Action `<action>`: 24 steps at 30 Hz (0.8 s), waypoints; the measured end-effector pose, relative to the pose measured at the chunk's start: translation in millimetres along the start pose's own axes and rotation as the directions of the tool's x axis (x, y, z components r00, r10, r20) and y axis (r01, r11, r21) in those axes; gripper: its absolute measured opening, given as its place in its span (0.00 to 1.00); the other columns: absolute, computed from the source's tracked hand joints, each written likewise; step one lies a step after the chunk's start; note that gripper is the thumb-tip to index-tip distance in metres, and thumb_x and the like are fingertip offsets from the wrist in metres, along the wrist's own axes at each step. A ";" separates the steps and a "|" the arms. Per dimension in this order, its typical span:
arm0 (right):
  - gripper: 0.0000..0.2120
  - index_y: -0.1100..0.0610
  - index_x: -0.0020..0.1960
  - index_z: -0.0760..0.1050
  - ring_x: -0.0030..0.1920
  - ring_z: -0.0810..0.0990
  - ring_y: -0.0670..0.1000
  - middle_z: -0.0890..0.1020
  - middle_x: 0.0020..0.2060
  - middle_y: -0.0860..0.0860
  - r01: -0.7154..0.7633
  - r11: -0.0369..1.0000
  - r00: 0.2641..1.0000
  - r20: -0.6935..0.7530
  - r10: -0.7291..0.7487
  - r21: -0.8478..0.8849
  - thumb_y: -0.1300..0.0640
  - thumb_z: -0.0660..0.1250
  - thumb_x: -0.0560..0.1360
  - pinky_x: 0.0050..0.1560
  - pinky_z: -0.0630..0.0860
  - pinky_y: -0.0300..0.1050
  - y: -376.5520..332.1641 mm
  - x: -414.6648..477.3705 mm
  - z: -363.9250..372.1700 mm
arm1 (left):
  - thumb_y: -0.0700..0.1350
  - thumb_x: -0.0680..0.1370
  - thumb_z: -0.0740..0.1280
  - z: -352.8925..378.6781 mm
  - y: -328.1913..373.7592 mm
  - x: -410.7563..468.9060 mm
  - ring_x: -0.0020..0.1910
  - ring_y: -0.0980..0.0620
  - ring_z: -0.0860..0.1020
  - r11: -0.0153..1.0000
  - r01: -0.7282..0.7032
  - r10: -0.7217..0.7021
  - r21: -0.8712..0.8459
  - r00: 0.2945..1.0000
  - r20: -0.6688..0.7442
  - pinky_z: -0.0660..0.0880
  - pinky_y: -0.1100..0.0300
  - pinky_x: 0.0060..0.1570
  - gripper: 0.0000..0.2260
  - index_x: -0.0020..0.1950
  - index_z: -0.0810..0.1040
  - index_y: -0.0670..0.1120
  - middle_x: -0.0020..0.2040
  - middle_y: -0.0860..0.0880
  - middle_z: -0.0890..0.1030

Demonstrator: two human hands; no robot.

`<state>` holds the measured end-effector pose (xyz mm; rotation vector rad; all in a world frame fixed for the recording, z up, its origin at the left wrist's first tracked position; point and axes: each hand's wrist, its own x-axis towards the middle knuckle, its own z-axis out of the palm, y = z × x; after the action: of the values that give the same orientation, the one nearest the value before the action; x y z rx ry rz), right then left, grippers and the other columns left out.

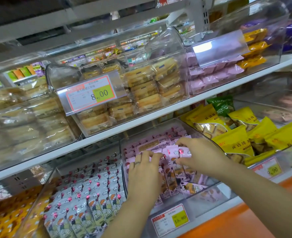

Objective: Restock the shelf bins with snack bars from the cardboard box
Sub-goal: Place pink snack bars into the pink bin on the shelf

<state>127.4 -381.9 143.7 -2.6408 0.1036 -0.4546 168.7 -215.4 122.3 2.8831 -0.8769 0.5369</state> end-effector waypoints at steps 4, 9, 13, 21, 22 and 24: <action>0.17 0.46 0.56 0.73 0.49 0.79 0.50 0.80 0.52 0.47 0.028 0.996 0.999 -0.026 -0.026 0.088 0.46 0.72 0.70 0.50 0.76 0.49 8.4 -1.7 -29.1 | 0.41 0.77 0.66 -6.3 9.9 -2.1 0.54 0.59 0.72 0.914 -0.091 0.108 -0.396 0.994 0.020 0.68 0.66 0.56 0.14 0.61 0.75 0.54 0.55 0.57 0.72; 0.13 0.44 0.46 0.72 0.48 0.77 0.46 0.78 0.45 0.43 0.014 0.968 0.999 0.025 -0.021 0.251 0.49 0.75 0.68 0.50 0.73 0.45 31.0 -17.6 -62.3 | 0.35 0.74 0.69 0.7 30.2 17.3 0.43 0.56 0.77 0.774 0.014 0.263 -0.633 0.903 0.341 0.76 0.60 0.52 0.09 0.53 0.80 0.43 0.49 0.51 0.80; 0.10 0.55 0.44 0.77 0.31 0.74 0.41 0.80 0.34 0.50 0.025 0.897 0.998 -0.066 0.005 0.442 0.53 0.75 0.68 0.34 0.70 0.36 50.5 -30.1 -82.6 | 0.37 0.75 0.70 18.0 43.9 32.5 0.52 0.54 0.79 0.811 -0.036 0.333 -0.583 0.849 0.411 0.75 0.67 0.53 0.10 0.56 0.81 0.41 0.56 0.47 0.82; 0.09 0.49 0.39 0.75 0.26 0.73 0.37 0.78 0.30 0.44 0.030 0.861 0.997 -0.073 0.009 0.507 0.57 0.75 0.69 0.29 0.68 0.29 71.5 -40.3 -97.9 | 0.36 0.78 0.65 40.8 59.7 41.0 0.54 0.57 0.76 0.834 -0.233 0.474 -0.500 0.766 0.434 0.66 0.77 0.49 0.12 0.59 0.80 0.42 0.59 0.48 0.81; 0.09 0.50 0.38 0.75 0.25 0.72 0.38 0.78 0.30 0.44 0.030 0.866 0.998 -0.063 0.002 0.499 0.56 0.75 0.69 0.28 0.67 0.29 72.0 -40.2 -97.0 | 0.36 0.77 0.65 42.6 59.1 41.9 0.52 0.59 0.76 0.835 -0.237 0.475 -0.497 0.768 0.431 0.67 0.76 0.49 0.11 0.59 0.80 0.42 0.58 0.47 0.81; 0.08 0.51 0.39 0.76 0.25 0.71 0.39 0.77 0.28 0.43 0.030 0.871 0.999 -0.044 -0.010 0.490 0.56 0.75 0.70 0.28 0.66 0.30 72.0 -39.8 -96.0 | 0.36 0.77 0.66 45.2 57.3 43.1 0.48 0.62 0.74 0.835 -0.253 0.481 -0.489 0.768 0.423 0.68 0.77 0.47 0.11 0.58 0.81 0.43 0.57 0.48 0.81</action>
<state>58.1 -481.1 180.2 -2.1320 -0.0266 -0.4695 184.3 -293.7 93.8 2.4764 -1.4578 -0.4378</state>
